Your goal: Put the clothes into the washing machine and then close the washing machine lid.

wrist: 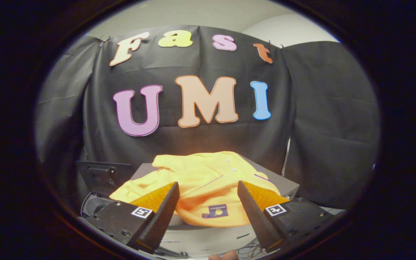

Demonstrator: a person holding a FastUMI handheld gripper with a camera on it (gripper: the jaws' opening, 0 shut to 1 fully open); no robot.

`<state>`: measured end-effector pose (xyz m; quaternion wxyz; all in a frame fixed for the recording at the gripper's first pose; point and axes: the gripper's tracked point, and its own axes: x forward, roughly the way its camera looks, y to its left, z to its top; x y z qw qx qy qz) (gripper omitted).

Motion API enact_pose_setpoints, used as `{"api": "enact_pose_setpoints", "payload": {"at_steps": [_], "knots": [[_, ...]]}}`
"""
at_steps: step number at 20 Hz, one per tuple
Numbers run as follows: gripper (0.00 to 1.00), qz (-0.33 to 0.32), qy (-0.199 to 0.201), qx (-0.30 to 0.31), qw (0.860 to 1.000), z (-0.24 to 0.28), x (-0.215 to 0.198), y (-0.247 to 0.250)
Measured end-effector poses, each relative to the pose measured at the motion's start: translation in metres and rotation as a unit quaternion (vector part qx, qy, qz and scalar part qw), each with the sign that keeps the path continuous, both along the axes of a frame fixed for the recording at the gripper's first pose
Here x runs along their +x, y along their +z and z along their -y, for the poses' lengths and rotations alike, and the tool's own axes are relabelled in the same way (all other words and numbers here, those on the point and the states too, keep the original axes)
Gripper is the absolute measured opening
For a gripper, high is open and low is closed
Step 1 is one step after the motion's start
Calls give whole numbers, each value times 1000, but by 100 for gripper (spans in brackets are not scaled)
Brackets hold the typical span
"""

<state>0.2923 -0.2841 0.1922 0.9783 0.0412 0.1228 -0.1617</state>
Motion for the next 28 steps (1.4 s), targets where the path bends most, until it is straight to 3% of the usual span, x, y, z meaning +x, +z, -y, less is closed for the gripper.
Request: {"api": "enact_pose_setpoints", "payload": {"at_steps": [7,10,12,14,15,19,20,23,28], "knots": [[97,-111,-32,-34,993,66,51,-31],[98,-154,-30,2,988,70,57,-62],[98,-144,-22,8,989,71,60,-61],[93,-156,-9,5,988,67,58,-61],[89,-162,-9,3,987,66,58,-65],[17,-169,-17,-30,985,58,57,-57],[10,-164,-21,-35,986,56,58,-52],[7,-114,-7,-34,993,22,68,-19],[6,-76,66,-19,995,-72,86,36]]}}
